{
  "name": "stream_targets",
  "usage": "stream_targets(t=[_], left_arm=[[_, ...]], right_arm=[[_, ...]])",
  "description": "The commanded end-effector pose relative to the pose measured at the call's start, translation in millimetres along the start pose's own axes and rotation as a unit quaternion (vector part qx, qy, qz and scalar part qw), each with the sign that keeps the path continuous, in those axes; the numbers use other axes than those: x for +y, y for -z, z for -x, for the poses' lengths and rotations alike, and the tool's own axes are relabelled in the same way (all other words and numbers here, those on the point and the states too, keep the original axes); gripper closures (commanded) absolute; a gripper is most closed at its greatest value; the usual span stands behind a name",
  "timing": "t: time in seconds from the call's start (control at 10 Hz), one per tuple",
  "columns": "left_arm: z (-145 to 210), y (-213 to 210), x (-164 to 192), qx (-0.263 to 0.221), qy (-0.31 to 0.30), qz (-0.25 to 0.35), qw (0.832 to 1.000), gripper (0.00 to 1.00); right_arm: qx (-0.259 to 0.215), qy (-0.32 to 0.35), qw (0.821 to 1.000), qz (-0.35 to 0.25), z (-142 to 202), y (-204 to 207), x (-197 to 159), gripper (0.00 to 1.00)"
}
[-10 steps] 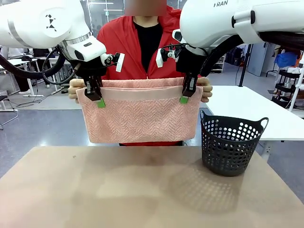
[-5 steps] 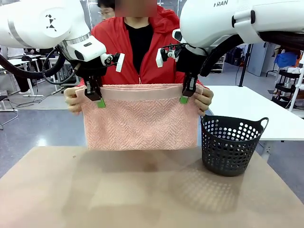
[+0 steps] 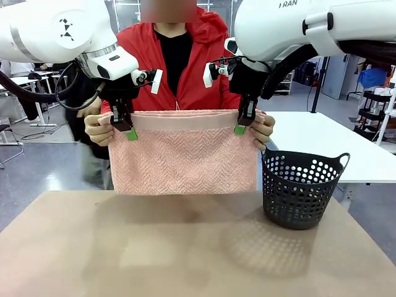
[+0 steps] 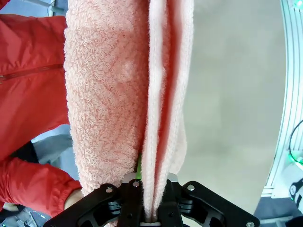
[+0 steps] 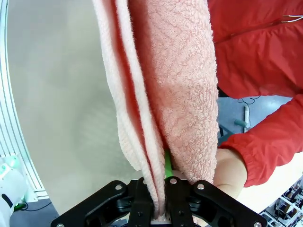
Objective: Fold the towel.
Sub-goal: Release the end of the 100 cm Hotel Towel you were holding.
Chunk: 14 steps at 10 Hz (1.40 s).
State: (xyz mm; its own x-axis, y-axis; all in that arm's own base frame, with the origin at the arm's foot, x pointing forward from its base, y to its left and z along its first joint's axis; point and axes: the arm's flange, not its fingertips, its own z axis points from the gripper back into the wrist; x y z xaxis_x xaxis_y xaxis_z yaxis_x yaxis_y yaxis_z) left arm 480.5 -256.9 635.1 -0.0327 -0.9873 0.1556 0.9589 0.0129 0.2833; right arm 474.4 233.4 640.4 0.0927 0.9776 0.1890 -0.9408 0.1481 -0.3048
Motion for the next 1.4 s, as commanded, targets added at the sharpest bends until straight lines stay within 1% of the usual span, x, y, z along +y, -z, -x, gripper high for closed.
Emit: stream_targets(t=[0.0,0.3,0.4,0.5,0.6,0.7,0.8,0.9,1.0,1.1,1.2,1.3], left_arm=[[1,-3,4,0.007,0.007,-0.004,1.000,1.00],[1,-3,4,0.007,0.007,-0.004,1.000,1.00],[0,0,0,0.000,0.000,0.000,1.000,0.65],[2,-5,-1,-0.003,-0.010,-0.006,1.000,0.65],[3,-11,-2,-0.011,-0.019,-0.009,1.000,0.35],[4,-21,-5,-0.018,-0.024,-0.014,0.999,0.62],[4,-36,-11,-0.027,-0.036,-0.024,0.999,0.04],[6,-50,-15,-0.037,-0.055,-0.026,0.997,0.32],[13,-68,-21,-0.051,-0.061,-0.036,0.996,0.00],[30,-93,-22,-0.077,-0.078,-0.049,0.993,0.02],[58,-120,-26,-0.087,-0.134,-0.043,0.986,0.00],[88,-140,-32,-0.099,-0.194,-0.048,0.975,0.00]], right_arm=[[-0.002,-0.005,1.000,0.000,2,-2,-1,1.00],[-0.002,-0.005,1.000,0.000,2,-2,-1,1.00],[0.000,0.000,1.000,0.000,0,0,0,0.64],[-0.005,0.000,1.000,0.001,2,-6,2,0.64],[-0.016,0.007,1.000,0.004,4,-15,4,0.33],[-0.020,0.011,1.000,0.009,6,-26,6,0.60],[-0.029,0.017,0.999,0.017,10,-41,9,0.01],[-0.040,0.024,0.999,0.024,15,-58,12,0.29],[-0.053,0.039,0.997,0.039,24,-79,14,0.00],[-0.072,0.063,0.994,0.053,38,-104,16,0.29],[-0.091,0.106,0.988,0.059,62,-132,18,0.00],[-0.102,0.158,0.980,0.072,87,-153,20,0.00]])
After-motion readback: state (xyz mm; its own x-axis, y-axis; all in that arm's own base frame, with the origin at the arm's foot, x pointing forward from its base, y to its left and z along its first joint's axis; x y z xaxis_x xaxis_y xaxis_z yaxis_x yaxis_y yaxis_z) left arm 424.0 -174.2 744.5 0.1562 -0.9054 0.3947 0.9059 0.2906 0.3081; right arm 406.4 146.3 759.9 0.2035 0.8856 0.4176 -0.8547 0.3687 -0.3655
